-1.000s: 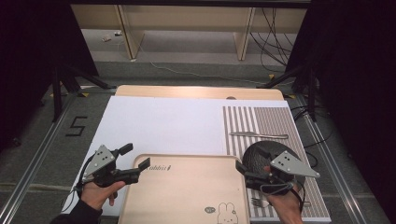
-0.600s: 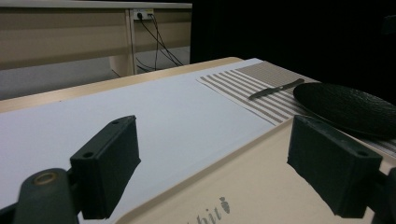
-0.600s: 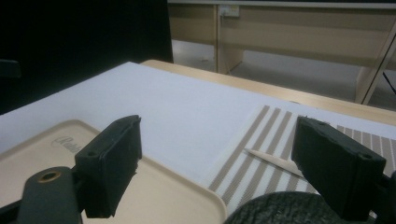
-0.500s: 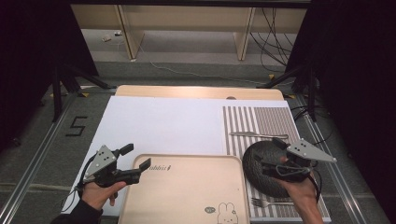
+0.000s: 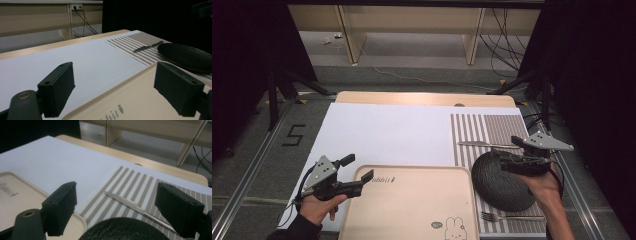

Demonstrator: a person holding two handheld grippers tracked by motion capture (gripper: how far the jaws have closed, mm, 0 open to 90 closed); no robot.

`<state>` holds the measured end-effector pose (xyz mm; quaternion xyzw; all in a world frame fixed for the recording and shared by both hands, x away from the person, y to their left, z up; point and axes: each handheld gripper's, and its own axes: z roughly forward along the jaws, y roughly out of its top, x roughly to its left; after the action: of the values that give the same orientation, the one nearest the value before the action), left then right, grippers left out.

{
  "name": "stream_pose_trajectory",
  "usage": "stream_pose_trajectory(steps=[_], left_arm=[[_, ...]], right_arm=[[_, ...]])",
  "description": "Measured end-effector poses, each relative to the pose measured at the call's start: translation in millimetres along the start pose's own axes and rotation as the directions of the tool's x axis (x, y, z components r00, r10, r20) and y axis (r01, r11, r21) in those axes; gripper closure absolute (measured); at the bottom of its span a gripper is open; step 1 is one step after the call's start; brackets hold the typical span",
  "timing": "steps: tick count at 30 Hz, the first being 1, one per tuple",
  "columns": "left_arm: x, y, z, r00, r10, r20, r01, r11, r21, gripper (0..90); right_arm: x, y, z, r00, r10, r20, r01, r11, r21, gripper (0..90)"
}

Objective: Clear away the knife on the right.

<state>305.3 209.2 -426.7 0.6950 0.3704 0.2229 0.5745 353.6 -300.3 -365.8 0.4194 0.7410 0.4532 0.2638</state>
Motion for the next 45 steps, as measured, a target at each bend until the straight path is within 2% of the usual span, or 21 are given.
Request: stream_pose_trajectory(steps=[6,7,10,11,12,15,16,17,21,22,24,28,35,37,38,39,40,41,42,43,45], left_arm=[[0.2,-0.2,0.0,1.0,0.0,0.0,0.0,1.0,0.001,16.0],[0.2,-0.2,0.0,1.0,0.0,0.0,0.0,1.0,0.001,16.0],[1.1,-0.2,-0.1,1.0,-0.001,-0.002,0.001,1.0,0.001,16.0],[1.2,-0.2,-0.1,1.0,-0.001,-0.002,0.001,1.0,0.002,16.0],[1.4,-0.2,0.0,1.0,-0.001,-0.003,0.001,1.0,0.002,16.0],[1.7,-0.4,0.3,1.0,-0.001,-0.005,0.001,1.0,0.002,16.0],[1.7,-0.4,0.5,1.0,-0.001,-0.004,0.001,1.0,0.002,16.0],[1.7,-0.5,0.6,1.0,-0.001,-0.005,0.001,1.0,0.002,16.0],[1.3,-0.9,1.2,1.0,0.005,-0.002,-0.005,1.0,0.008,16.0],[0.9,-1.0,1.5,1.0,0.006,0.001,-0.006,1.0,0.008,16.0],[0.6,-1.3,2.0,1.0,0.008,0.002,-0.008,0.9999,0.01,16.0],[-0.1,-1.3,2.1,0.9998,0.018,0.006,-0.018,0.9998,0.013,16.0],[0.7,-1.4,2.3,0.9999,0.016,0.004,-0.016,0.9998,0.012,16.0],[0.4,-1.5,2.4,0.9998,0.018,0.005,-0.018,0.9998,0.012,16.0],[0.4,-1.5,2.4,0.9998,0.018,0.005,-0.018,0.9998,0.012,16.0],[0.3,-1.4,2.3,0.9998,0.017,0.006,-0.018,0.9998,0.012,16.0],[0.3,-1.4,2.3,0.9998,0.017,0.006,-0.018,0.9998,0.012,16.0],[0.3,-1.4,2.4,0.9998,0.017,0.006,-0.017,0.9998,0.012,16.0],[0.4,-1.4,2.4,0.9998,0.018,0.005,-0.018,0.9998,0.012,16.0],[0.4,-1.4,2.4,0.9998,0.017,0.006,-0.017,0.9998,0.011,16.0],[0.3,-1.4,2.4,0.9998,0.018,0.006,-0.018,0.9998,0.012,16.0]], right_arm=[[-16.9,4.8,21.1,0.9997,-0.023,-0.002,0.023,0.992,0.126,19.5],[-16.9,4.8,21.1,0.9997,-0.023,-0.002,0.023,0.992,0.126,19.5],[-24.3,6.6,31.2,0.9992,-0.038,-0.011,0.039,0.981,0.19,19.4],[-30.0,8.4,38.2,0.9985,-0.049,-0.024,0.054,0.972,0.229,19.3],[-30.0,8.4,38.2,0.9985,-0.049,-0.024,0.054,0.972,0.229,19.3],[-38.6,11.6,49.4,0.9974,-0.06,-0.039,0.069,0.952,0.298,19.5],[-44.4,13.3,56.7,0.9962,-0.073,-0.048,0.085,0.937,0.338,19.6],[-44.4,13.3,56.7,0.9962,-0.073,-0.048,0.085,0.937,0.338,19.6],[-55.4,15.4,69.9,0.9967,-0.063,-0.052,0.078,0.915,0.397,20.0],[-59.1,15.8,76.3,0.9969,-0.06,-0.051,0.076,0.905,0.418,20.1],[-59.8,15.9,77.7,0.9966,-0.064,-0.051,0.08,0.902,0.424,20.2],[-64.6,18.2,87.7,0.9962,-0.074,-0.047,0.087,0.882,0.463,21.1],[-76.5,17.8,107.0,0.9957,-0.082,-0.043,0.092,0.834,0.545,23.2],[-80.4,16.6,115.5,0.9959,-0.079,-0.044,0.09,0.812,0.576,23.3],[-80.4,16.6,115.5,0.9959,-0.079,-0.044,0.09,0.812,0.576,23.3],[-81.9,16.0,119.9,0.9958,-0.081,-0.043,0.091,0.798,0.595,23.3],[-81.9,16.0,119.9,0.9958,-0.081,-0.043,0.091,0.798,0.595,23.3],[-84.0,15.4,125.0,0.9949,-0.091,-0.043,0.098,0.784,0.613,23.5],[-84.0,15.4,125.0,0.9949,-0.091,-0.043,0.098,0.784,0.613,23.5],[-84.4,15.2,127.5,0.9948,-0.094,-0.037,0.097,0.777,0.622,23.7],[-86.0,15.2,134.5,0.9936,-0.106,-0.038,0.105,0.753,0.65,24.3]])
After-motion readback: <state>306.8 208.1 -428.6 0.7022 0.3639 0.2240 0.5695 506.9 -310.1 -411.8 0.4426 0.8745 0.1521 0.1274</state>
